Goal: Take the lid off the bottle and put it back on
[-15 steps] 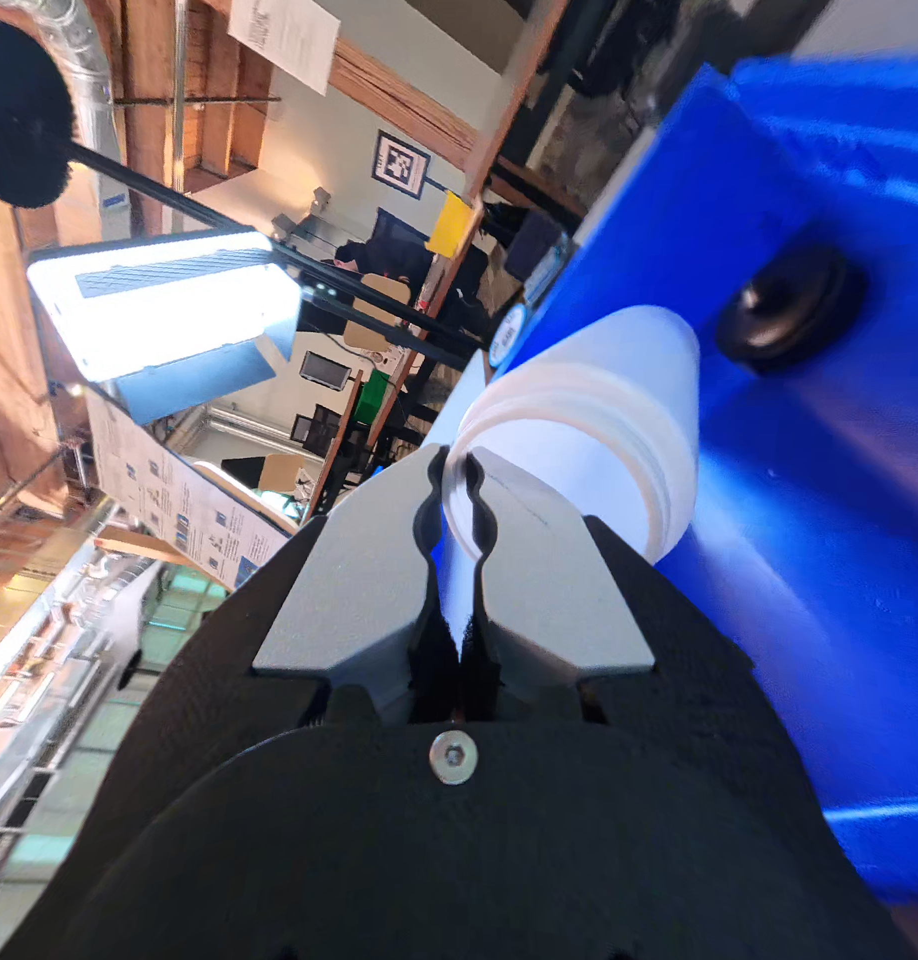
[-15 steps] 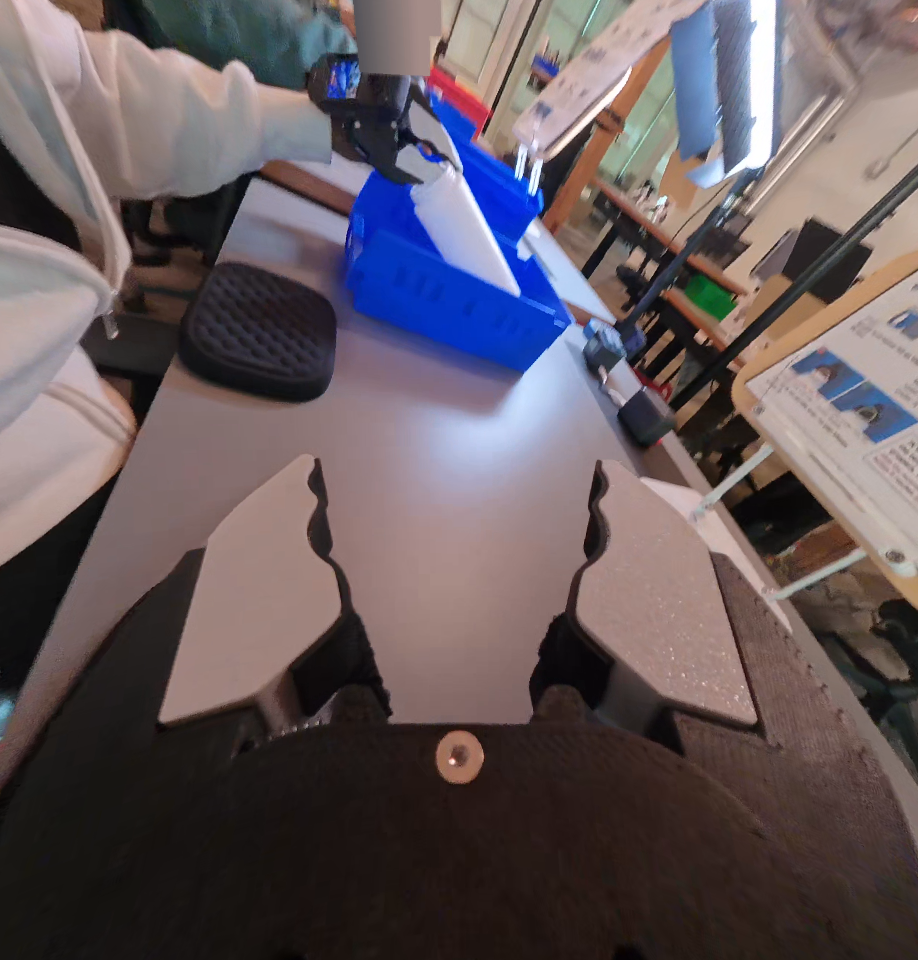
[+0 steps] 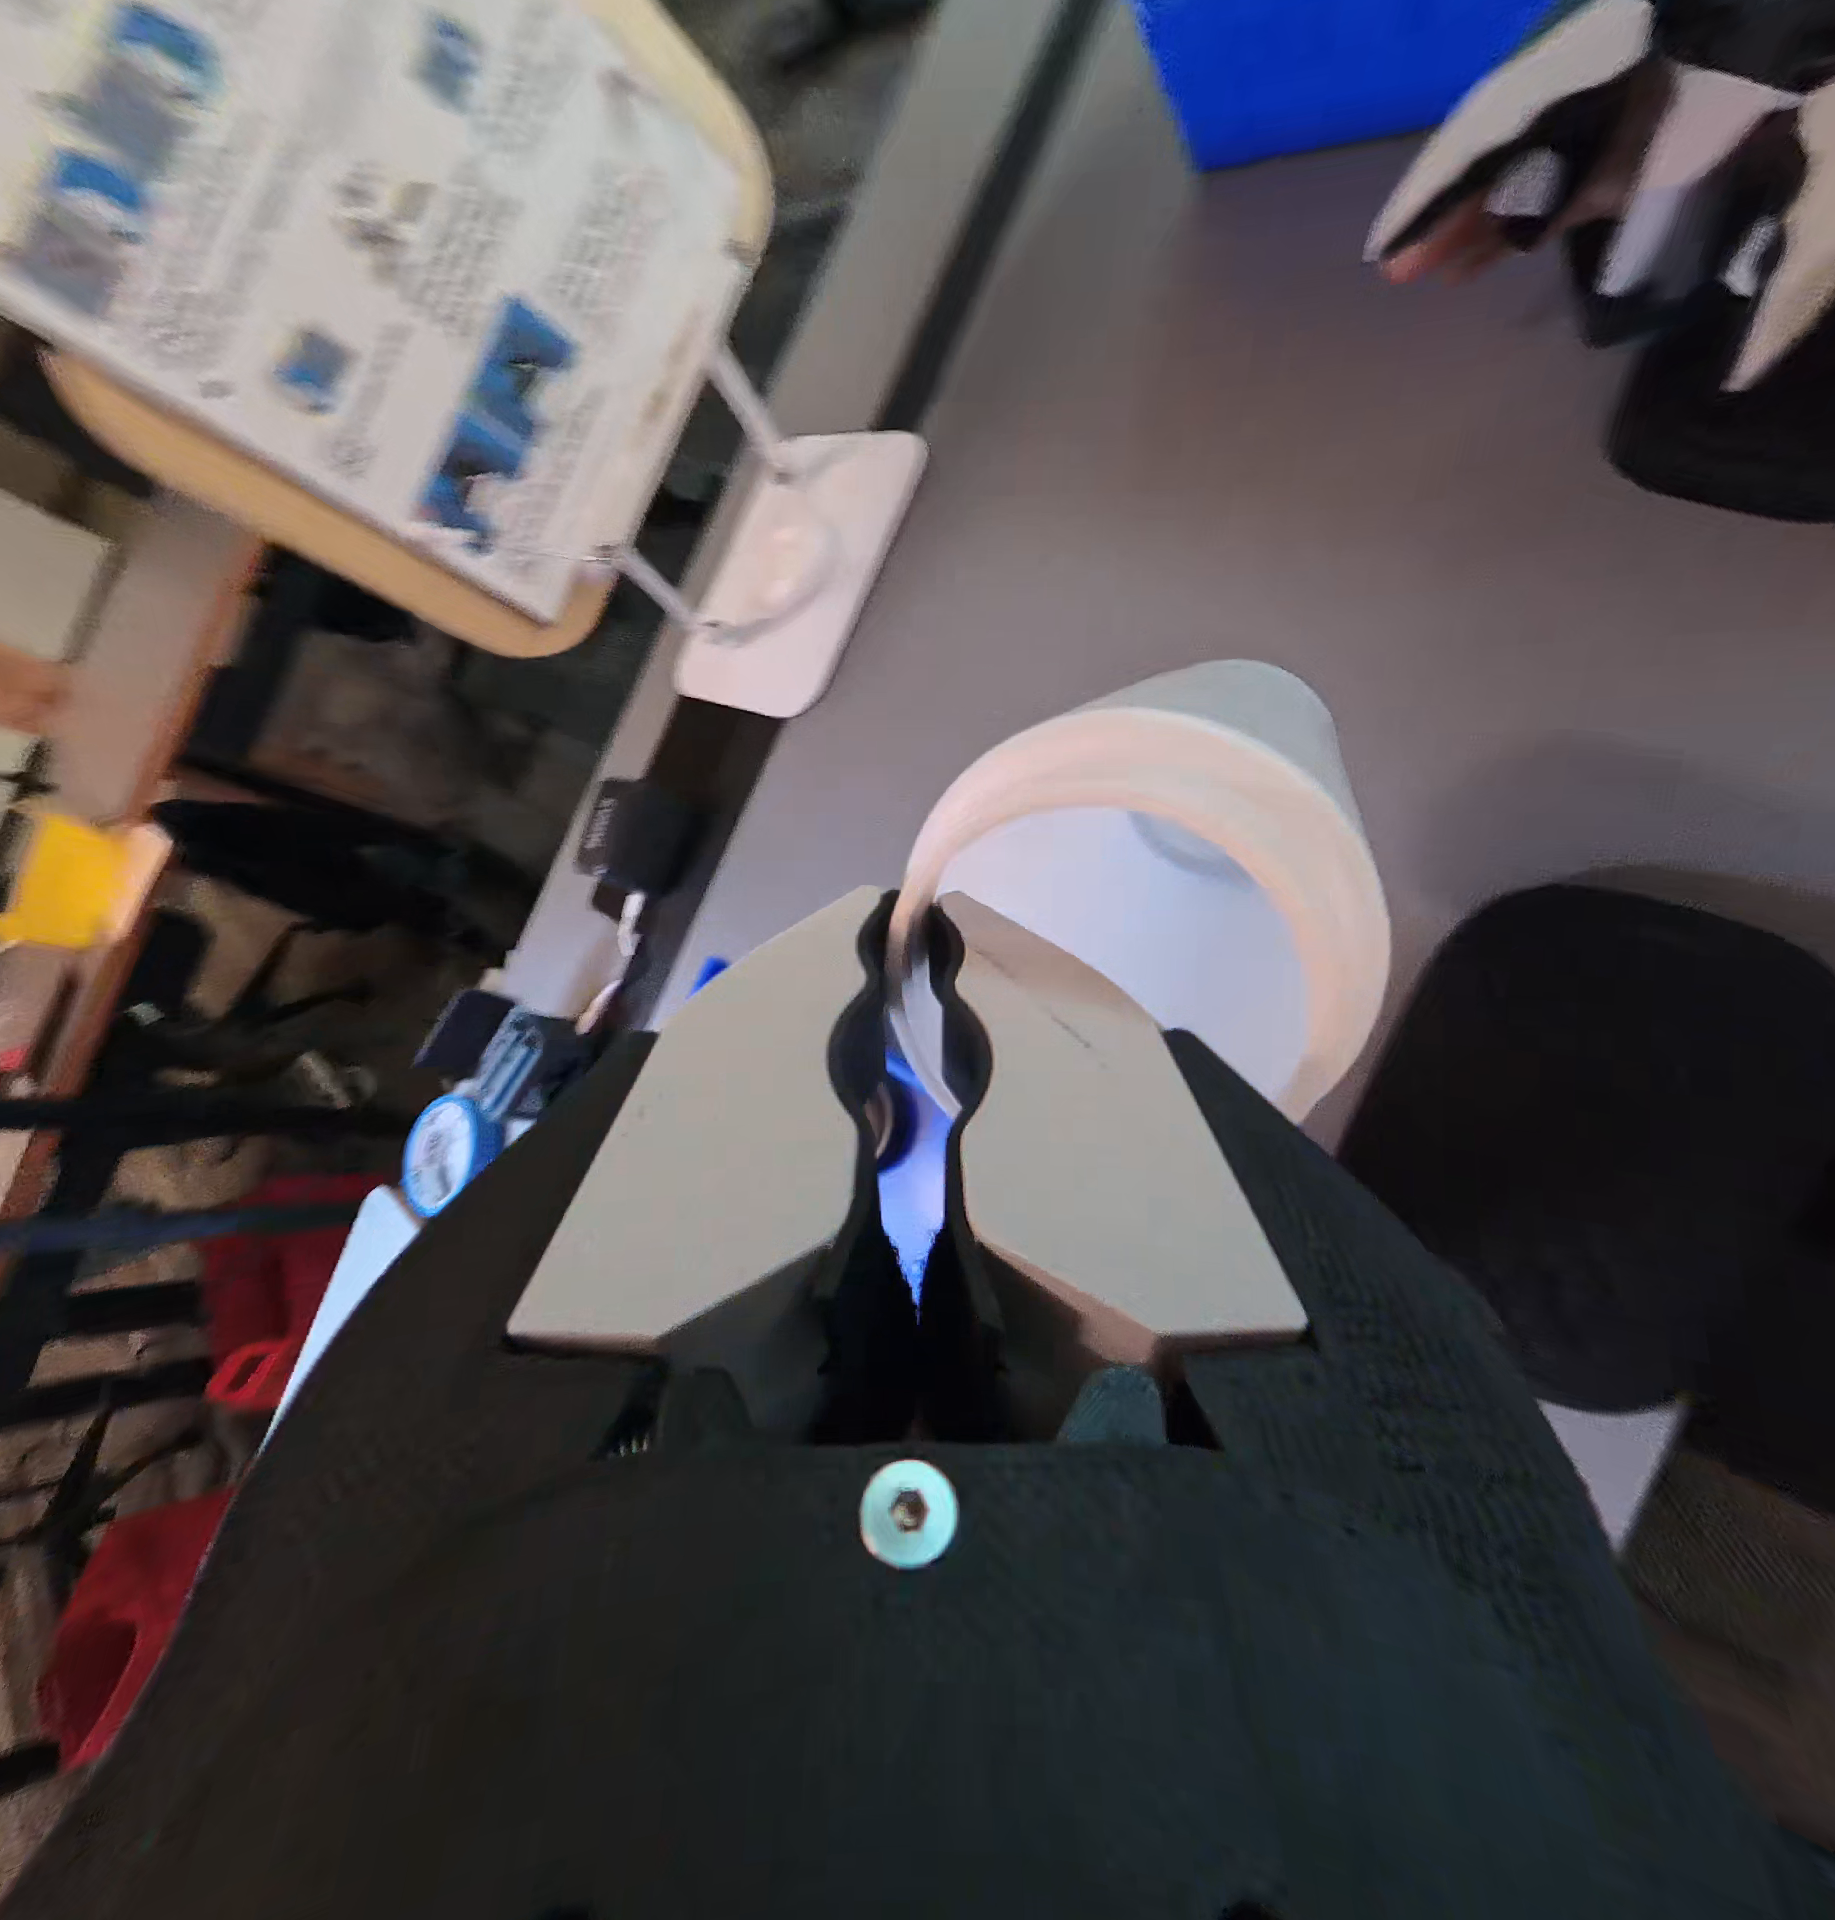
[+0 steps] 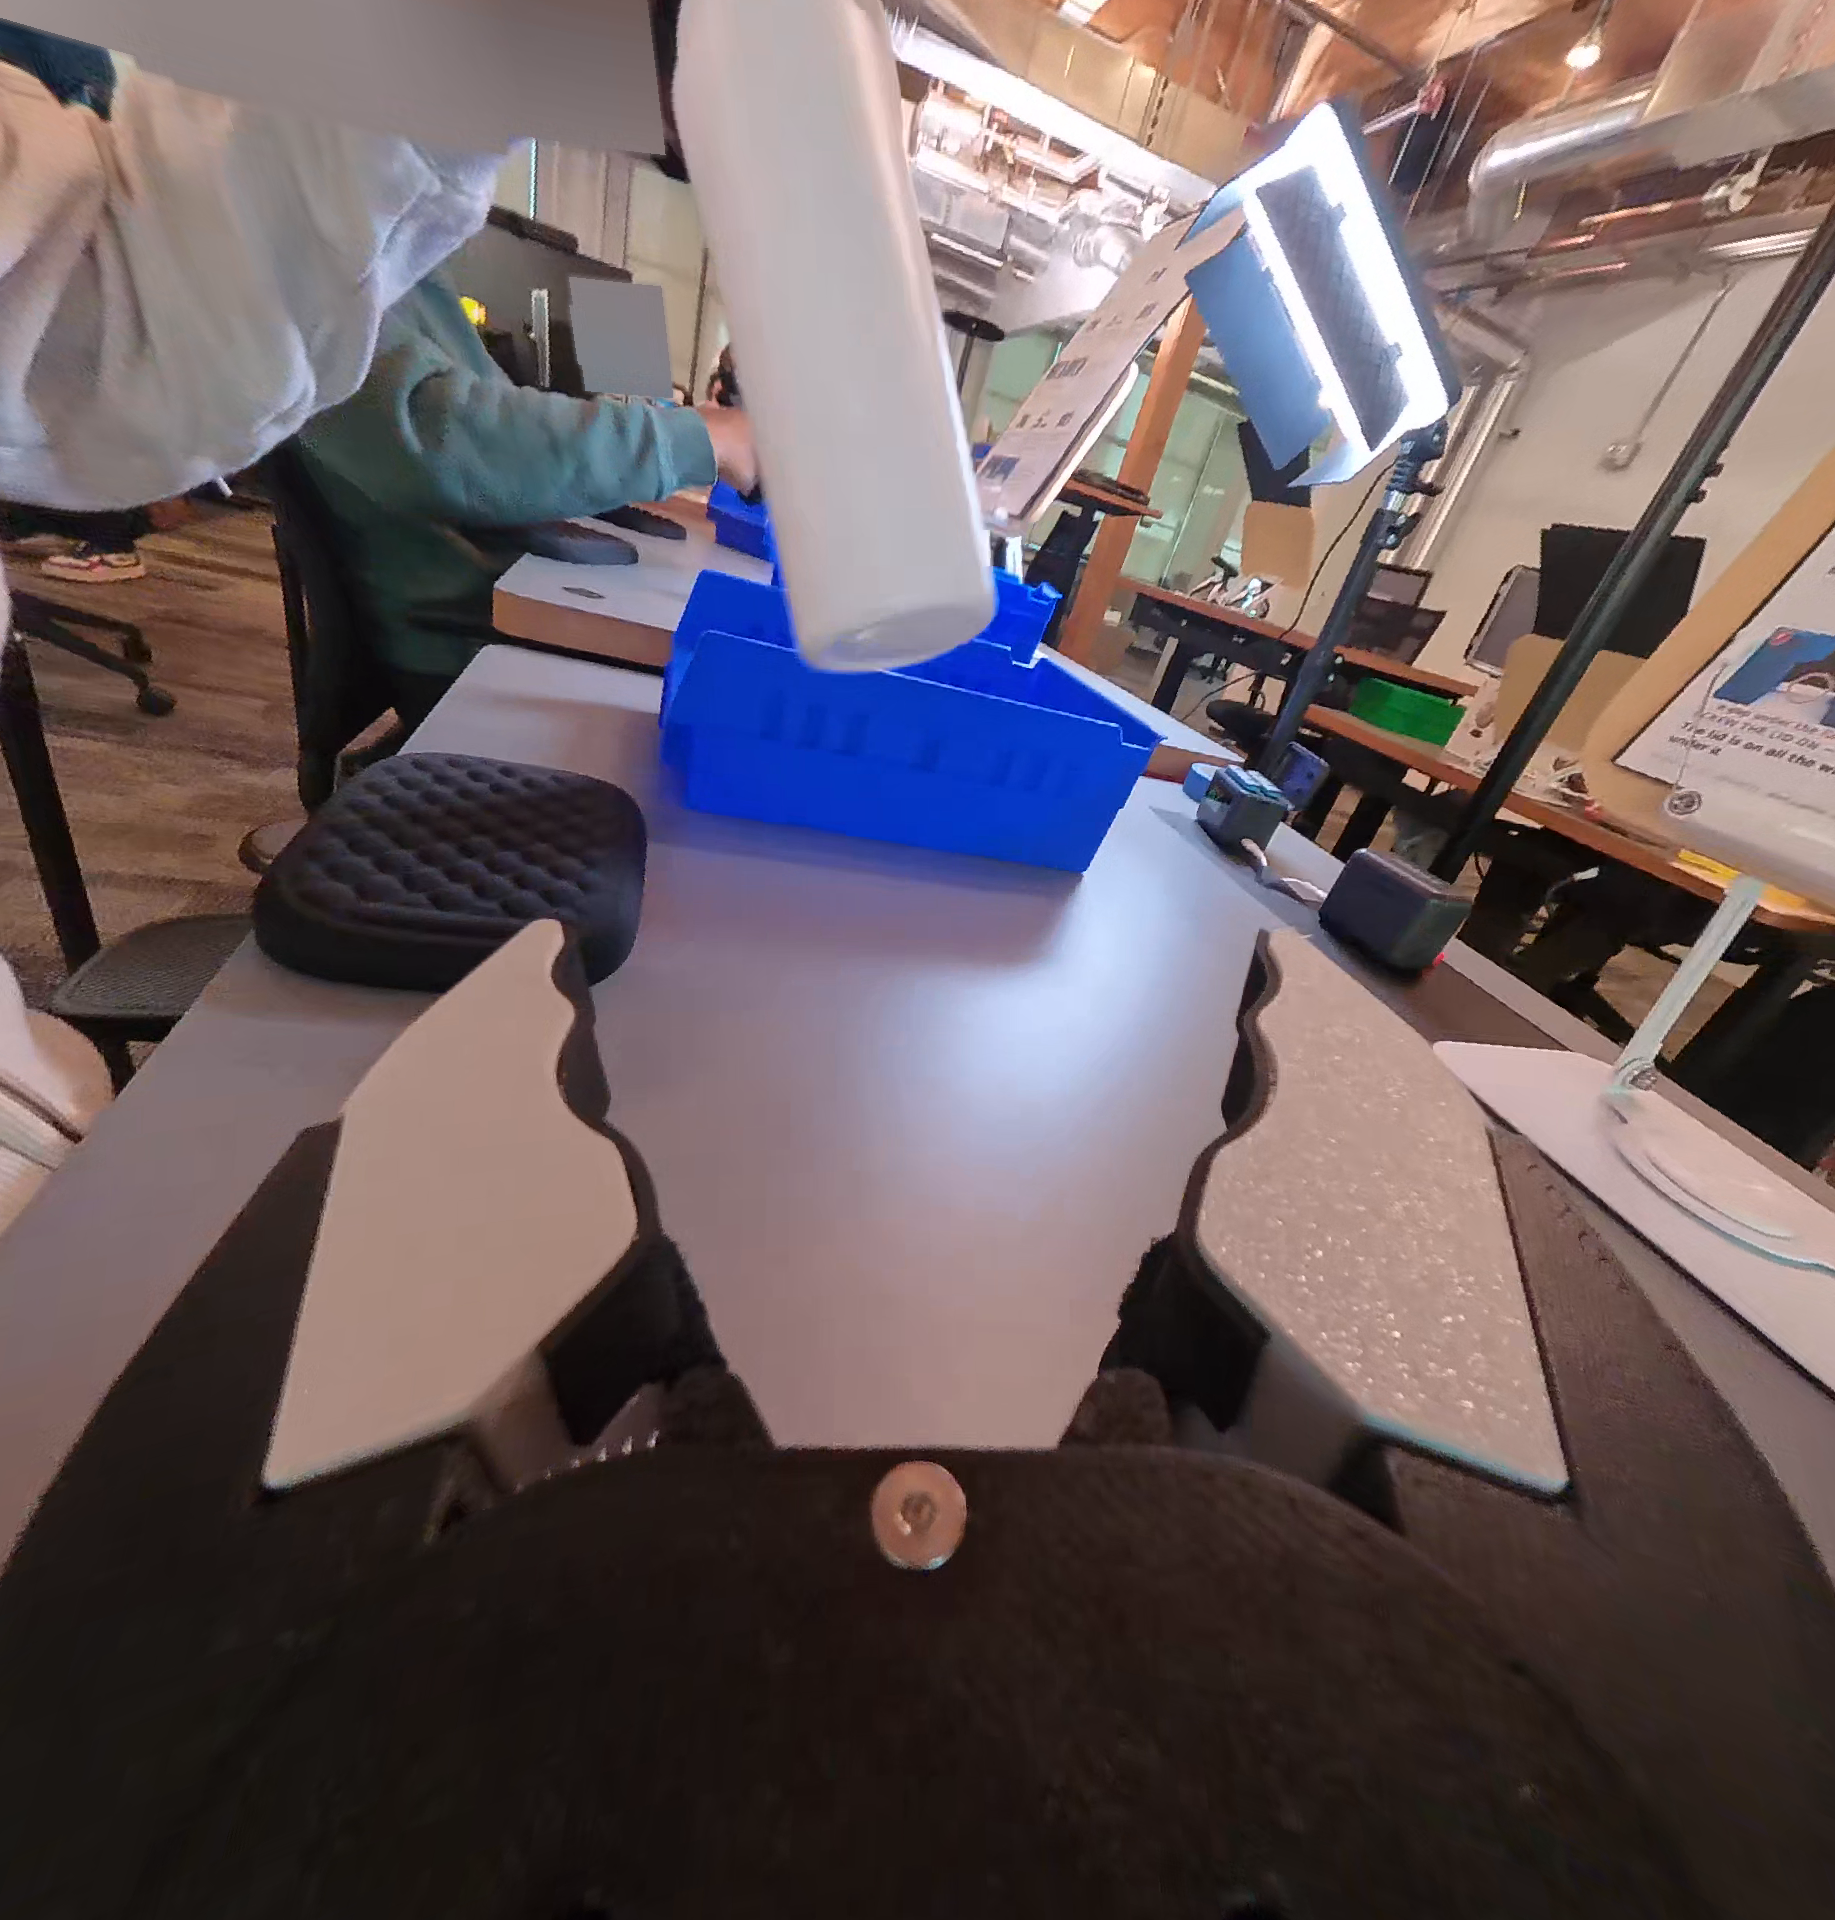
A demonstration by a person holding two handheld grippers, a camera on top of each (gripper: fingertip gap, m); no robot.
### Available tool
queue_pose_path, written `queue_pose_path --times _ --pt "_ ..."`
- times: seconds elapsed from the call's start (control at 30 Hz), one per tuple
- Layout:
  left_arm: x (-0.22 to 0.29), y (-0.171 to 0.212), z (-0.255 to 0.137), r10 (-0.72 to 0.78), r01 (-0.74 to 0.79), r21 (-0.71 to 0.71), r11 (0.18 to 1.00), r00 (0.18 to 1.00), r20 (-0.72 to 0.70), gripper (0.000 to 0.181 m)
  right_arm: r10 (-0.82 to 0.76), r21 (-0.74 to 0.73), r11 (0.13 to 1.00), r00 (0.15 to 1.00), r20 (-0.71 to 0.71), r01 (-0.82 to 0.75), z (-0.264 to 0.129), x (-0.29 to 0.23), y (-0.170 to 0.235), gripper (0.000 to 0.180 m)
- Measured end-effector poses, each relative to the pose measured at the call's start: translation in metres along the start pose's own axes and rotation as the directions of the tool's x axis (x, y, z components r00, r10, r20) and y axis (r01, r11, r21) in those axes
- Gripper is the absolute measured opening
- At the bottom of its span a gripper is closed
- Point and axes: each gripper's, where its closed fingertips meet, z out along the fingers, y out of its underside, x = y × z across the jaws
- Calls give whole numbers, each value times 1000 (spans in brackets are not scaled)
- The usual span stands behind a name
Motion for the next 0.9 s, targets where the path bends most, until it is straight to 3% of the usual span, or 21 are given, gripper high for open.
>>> queue_pose_path --times 0.13,0.37,0.6,0.9 --pt "36 -23 52 86 -113 -128 985 975 -204 5 62 33 997 998 21 -63 2 -6 4 116" --pt "106 -39 141 189 -345 -251 905 852 -488 6 11 -36 999 1000 22 -10 4 -9 17 116" --pt "118 -62 168 209 -388 -256 886 825 -526 6 16 -31 999 1000 16 -16 2 -7 16 116" --pt "116 -67 165 216 -376 -237 896 835 -506 17 7 -35 999 1000 23 -6 2 -8 17 116"
